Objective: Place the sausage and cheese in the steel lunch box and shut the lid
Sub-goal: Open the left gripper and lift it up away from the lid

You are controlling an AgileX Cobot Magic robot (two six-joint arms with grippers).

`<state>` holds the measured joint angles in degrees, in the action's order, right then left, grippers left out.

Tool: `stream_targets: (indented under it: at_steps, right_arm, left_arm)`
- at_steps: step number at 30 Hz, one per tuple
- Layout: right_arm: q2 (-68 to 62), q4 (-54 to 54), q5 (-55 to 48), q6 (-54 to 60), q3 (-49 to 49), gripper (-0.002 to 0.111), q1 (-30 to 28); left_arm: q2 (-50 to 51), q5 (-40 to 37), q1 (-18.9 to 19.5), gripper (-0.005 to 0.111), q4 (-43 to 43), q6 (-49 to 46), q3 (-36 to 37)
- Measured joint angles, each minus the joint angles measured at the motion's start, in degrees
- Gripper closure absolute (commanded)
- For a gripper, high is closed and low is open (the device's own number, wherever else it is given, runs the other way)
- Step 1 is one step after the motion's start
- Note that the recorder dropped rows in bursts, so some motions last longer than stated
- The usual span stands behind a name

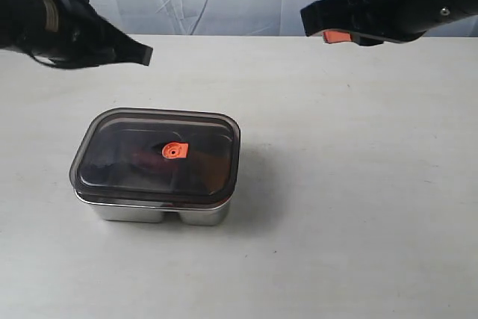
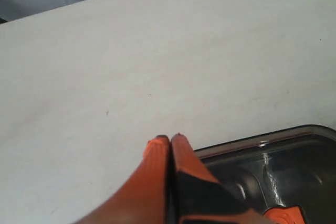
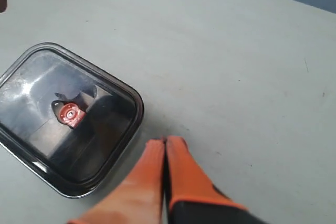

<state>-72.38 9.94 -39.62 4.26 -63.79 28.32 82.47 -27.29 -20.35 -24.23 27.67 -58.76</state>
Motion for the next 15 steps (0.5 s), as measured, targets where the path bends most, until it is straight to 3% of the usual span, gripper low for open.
stream_targets:
  at_steps: [7, 15]
  right_arm:
    - [-3.2, 2.0, -0.3, 0.0, 0.0, 0.108, 0.0]
    - [-4.1, 3.0, -0.8, 0.0, 0.0, 0.108, 0.0]
  left_arm:
    - [8.7, -11.9, 4.8, 0.106, 19.8, -16.4, -10.0]
    - [17.2, -15.8, 5.2, 0.107, 24.2, -20.0, -20.3]
